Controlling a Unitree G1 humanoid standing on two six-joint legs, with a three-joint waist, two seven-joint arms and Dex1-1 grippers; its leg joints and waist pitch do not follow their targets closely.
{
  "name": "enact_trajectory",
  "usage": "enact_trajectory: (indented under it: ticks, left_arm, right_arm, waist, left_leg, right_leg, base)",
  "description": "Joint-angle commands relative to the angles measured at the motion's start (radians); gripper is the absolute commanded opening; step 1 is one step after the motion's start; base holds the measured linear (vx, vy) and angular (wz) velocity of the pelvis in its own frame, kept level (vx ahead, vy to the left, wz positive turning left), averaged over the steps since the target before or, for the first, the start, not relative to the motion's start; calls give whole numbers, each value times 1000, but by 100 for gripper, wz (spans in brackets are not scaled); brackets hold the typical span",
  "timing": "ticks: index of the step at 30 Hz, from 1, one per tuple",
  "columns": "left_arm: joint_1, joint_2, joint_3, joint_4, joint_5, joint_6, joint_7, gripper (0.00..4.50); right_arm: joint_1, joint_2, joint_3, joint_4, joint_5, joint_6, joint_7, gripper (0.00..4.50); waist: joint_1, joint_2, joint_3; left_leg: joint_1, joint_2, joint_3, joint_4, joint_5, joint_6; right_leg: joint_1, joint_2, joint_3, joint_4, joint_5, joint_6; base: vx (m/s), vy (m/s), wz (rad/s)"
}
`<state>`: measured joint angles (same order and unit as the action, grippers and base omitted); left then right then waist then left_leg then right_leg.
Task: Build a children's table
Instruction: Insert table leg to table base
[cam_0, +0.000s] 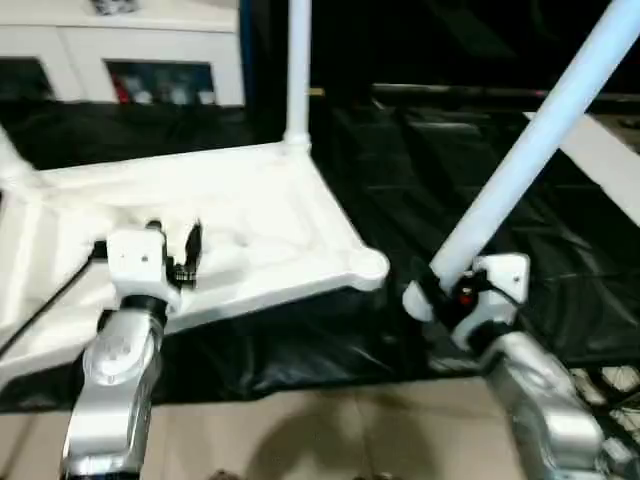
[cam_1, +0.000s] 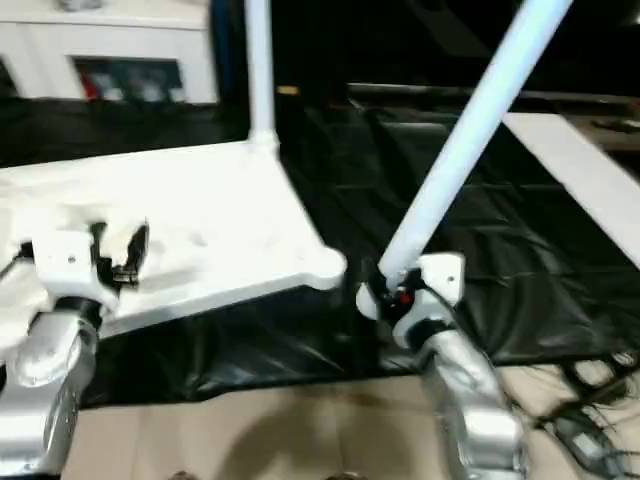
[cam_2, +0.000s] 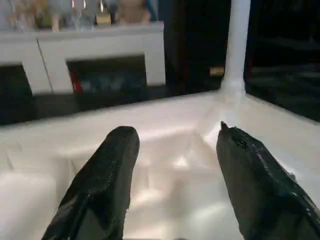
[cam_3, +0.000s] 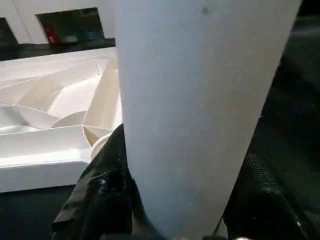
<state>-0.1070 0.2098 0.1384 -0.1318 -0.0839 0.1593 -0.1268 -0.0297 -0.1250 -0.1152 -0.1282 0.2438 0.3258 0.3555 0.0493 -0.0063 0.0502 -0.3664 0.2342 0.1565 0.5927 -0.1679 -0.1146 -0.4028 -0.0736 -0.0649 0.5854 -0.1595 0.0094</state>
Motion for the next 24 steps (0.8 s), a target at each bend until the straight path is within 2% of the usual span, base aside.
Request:
enact_trajectory:
  ticks: [1, 2, 3, 5, 7, 8, 9, 10, 11, 12, 13, 14, 15, 16, 17, 18, 19, 20, 21, 22, 23, 24]
  left_arm:
    - [-15, 7, -15, 2, -49, 50, -48, 284]
    - [-11, 9, -13, 11, -57, 58, -56, 284]
    - [-9, 11, -12, 14, -61, 56, -63, 284]
    - [13, 17, 3, 28, -73, 32, -82, 284]
    - [28, 15, 12, 33, -68, 19, -79, 284]
    - [28, 15, 13, 33, -69, 19, -79, 284]
    - [27, 11, 16, 33, -83, 14, -89, 284]
    - [11, 16, 22, 47, -72, 9, -78, 284]
    - [-3, 6, 30, 63, -68, -14, -61, 284]
    - [-4, 6, 30, 63, -68, -15, -60, 284]
    - [-21, -3, 27, 72, -28, -22, -10, 284]
    - [-24, -3, 18, 76, -10, -24, 0, 284]
    - [-30, -4, -1, 87, 11, -34, 11, 284]
    - [-34, 2, -23, 90, 32, -38, 13, 284]
    - [-39, 3, -29, 91, 39, -36, 15, 284]
    - [-42, 4, -36, 89, 61, -33, 32, 284]
    - [-52, 9, -40, 90, 82, -25, 47, 284]
    - [-56, 10, -44, 90, 91, -15, 52, 284]
    - [-64, 5, -47, 96, 90, -5, 55, 284]
    - [-71, -9, -42, 104, 69, -8, 53, 284]
    - [-78, -24, -32, 108, 50, 4, 61, 284]
    - [-82, -32, -25, 111, 39, 10, 66, 284]
  right_arm:
    - [30, -24, -38, -57, 18, 11, 6, 190]
    - [41, -31, -40, -65, 15, 18, 0, 190]
    - [44, -32, -40, -68, 14, 21, -1, 190]
    - [56, -28, -41, -93, 12, 21, -12, 190]
    - [58, -27, -34, -104, 2, 17, -17, 190]
    - [58, -28, -33, -103, 1, 17, -17, 190]
    - [52, -32, -19, -93, -13, 9, -14, 190]
    - [30, -27, 1, -66, -22, 16, -14, 190]
    - [-2, -37, 47, -31, -52, -15, 2, 190]
    - [-3, -38, 49, -30, -54, -17, 3, 190]
    - [-40, -47, 78, -2, -72, -47, 25, 190]
    - [-52, -46, 83, 19, -76, -62, 29, 190]
    - [-77, -44, 92, 69, -89, -89, 33, 190]
    - [-96, -39, 92, 109, -93, -98, 31, 190]
    - [-106, -30, 86, 122, -86, -95, 27, 190]
    - [-117, -5, 61, 135, -49, -68, 17, 190]
    - [-133, 20, 42, 147, -23, -38, -3, 190]
    - [-132, 14, 53, 149, -40, -43, -5, 190]
    - [-127, 7, 64, 147, -56, -50, -5, 190]
    - [-122, 9, 63, 144, -56, -51, -8, 190]
    - [-119, 18, 53, 141, -41, -42, -11, 190]
    - [-118, 23, 45, 140, -31, -35, -14, 190]
  waist:
    - [-5, 35, -51]
    - [-6, 35, -52]
    - [-9, 43, -56]
    - [-18, 41, -62]
    - [-27, 25, -64]
    - [-27, 25, -64]
    - [-27, 35, -65]
    - [-10, 12, -58]
    - [-10, 40, -67]
    - [-14, 31, -72]
    - [-2, 18, -71]
    - [-2, 18, -71]
    - [-2, 20, -59]
    - [-20, 34, -50]
    - [-26, 49, -51]
    - [-35, 80, -65]
    - [-20, 77, -43]
    - [-15, 77, -49]
    - [4, 80, -49]
    - [15, 78, -50]
    - [35, 63, -52]
    - [49, 29, -53]
  left_leg:
    - [25, -21, 6, -80, -470, -8]
    - [20, -23, 8, -81, -457, -3]
    - [10, -25, 6, -80, -410, 3]
    - [4, -28, 9, -76, -378, 15]
    - [-10, -30, 11, -74, -336, 28]
    - [-10, -30, 11, -74, -336, 28]
    - [-9, -32, 13, -70, -317, 39]
    - [-74, -50, -19, -83, -282, 121]
    - [-70, -56, -21, -78, -244, 163]
    - [-85, -73, -35, -42, -168, 254]
    - [-93, -67, -49, -5, -105, 296]
    - [-93, -67, -49, -5, -105, 296]
    - [-87, -55, -70, -23, -91, 298]
    - [-63, -54, -88, -62, -188, 261]
    - [-46, -35, -113, -76, -273, 228]
    - [27, 58, -137, -91, -481, 88]
    - [21, 119, -143, -162, -693, -60]
    - [30, 141, -142, -179, -714, -92]
    - [18, 162, -109, -203, -717, -95]
    - [13, 170, -89, -209, -716, -78]
    - [13, 184, -52, -208, -711, -18]
    - [25, 183, -20, -196, -661, 50]
  right_leg:
    - [20, -20, 24, -83, -398, -78]
    - [23, -22, 26, -85, -398, -78]
    - [32, -25, 30, -77, -380, -83]
    - [33, -25, 33, -79, -380, -88]
    - [37, -27, 32, -80, -418, -70]
    - [37, -27, 32, -80, -418, -70]
    - [34, -36, 37, -83, -456, -60]
    - [82, -77, 3, -75, -479, -59]
    - [86, -93, -5, -83, -465, -67]
    - [96, -142, -8, -98, -449, -74]
    - [101, -197, -4, -116, -464, -97]
    - [101, -197, -4, -116, -464, -97]
    - [99, -168, -58, -109, -481, -138]
    - [78, -69, -108, -70, -447, -162]
    - [71, -40, -108, -40, -398, -170]
    - [29, -8, -53, -14, -244, -158]
    - [14, 1, -46, 46, -144, -153]
    - [-2, 13, -47, 79, -96, -148]
    - [-13, 20, -52, 117, -74, -131]
    - [-14, 17, -52, 129, -85, -127]
    - [-5, 1, -33, 144, -126, -114]
    - [0, -18, 10, 137, -156, -98]
  base:
    - [0, 0, 0]
    - [0, 0, 0]
    - [0, 0, 0]
    - [0, 0, 0]
    - [0, 0, 0]
    - [0, 0, 0]
    - [0, 0, 0]
    - [0, 0, 0]
    - [0, 0, 0]
    - [-22, 26, 30]
    - [-39, 56, 47]
    - [-39, 56, 47]
    - [-34, 70, 48]
    - [-6, 37, 52]
    - [-6, 37, 52]
    - [13, -10, 67]
    - [7, -53, 62]
    - [7, -53, 62]
    - [-4, -112, 46]
    - [-6, -176, 40]
    - [-6, -176, 40]
    - [9, -228, 35]
